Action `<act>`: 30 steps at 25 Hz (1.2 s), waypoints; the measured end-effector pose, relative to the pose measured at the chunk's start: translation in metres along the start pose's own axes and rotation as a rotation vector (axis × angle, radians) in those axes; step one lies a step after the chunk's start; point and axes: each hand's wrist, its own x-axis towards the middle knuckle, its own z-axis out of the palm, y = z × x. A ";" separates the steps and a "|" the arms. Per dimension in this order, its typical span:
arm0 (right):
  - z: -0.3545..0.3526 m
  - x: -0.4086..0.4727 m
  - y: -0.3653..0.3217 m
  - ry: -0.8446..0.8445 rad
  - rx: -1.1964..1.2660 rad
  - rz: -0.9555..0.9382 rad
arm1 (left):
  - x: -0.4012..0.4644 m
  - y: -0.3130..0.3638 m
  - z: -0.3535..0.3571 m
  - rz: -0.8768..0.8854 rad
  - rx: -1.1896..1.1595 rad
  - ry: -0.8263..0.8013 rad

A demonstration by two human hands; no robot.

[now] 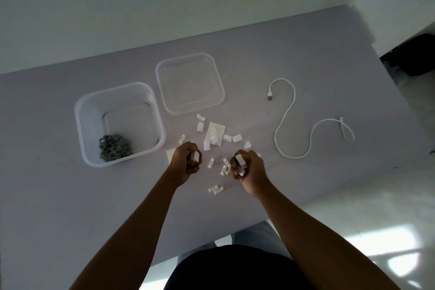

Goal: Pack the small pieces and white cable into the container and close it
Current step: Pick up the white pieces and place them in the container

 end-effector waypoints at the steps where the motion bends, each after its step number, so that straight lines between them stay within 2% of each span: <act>1: -0.001 0.001 -0.006 -0.036 0.038 -0.006 | 0.001 0.003 0.003 0.002 -0.039 -0.043; 5: -0.004 0.005 -0.031 -0.117 0.097 -0.023 | 0.007 0.017 0.011 -0.024 -0.161 -0.158; 7: -0.006 0.008 -0.041 -0.091 0.064 -0.043 | 0.011 0.022 0.017 -0.047 -0.179 -0.168; 9: -0.004 0.015 -0.048 0.030 -0.016 -0.045 | 0.013 0.027 0.022 -0.052 -0.184 -0.148; 11: -0.005 0.025 -0.052 0.227 -0.156 -0.082 | 0.018 0.028 0.025 -0.052 -0.150 -0.112; 13: -0.011 0.039 -0.052 0.355 -0.368 -0.207 | 0.025 0.028 0.028 -0.084 -0.056 -0.051; 15: -0.020 0.051 -0.053 0.357 -0.774 -0.383 | 0.035 0.024 0.028 -0.043 0.269 0.098; 16: -0.022 0.055 -0.055 0.301 -0.969 -0.442 | 0.041 0.020 0.026 0.028 0.531 0.204; 18: -0.024 0.062 -0.058 0.146 -1.246 -0.444 | 0.048 0.011 0.021 0.146 1.021 0.362; 21: -0.028 0.074 -0.060 0.088 -1.472 -0.380 | 0.048 -0.001 0.027 0.081 1.252 0.383; 23: -0.032 0.081 -0.061 0.107 -1.468 -0.395 | 0.049 -0.008 0.034 0.098 1.349 0.383; 26: -0.037 0.083 -0.063 0.127 -1.207 -0.426 | 0.051 -0.013 0.038 0.149 1.423 0.410; 28: -0.036 0.081 -0.066 0.120 -1.123 -0.422 | 0.053 -0.014 0.037 0.172 1.393 0.418; 30: -0.035 0.081 -0.063 0.053 -1.156 -0.432 | 0.052 -0.014 0.035 0.200 1.293 0.439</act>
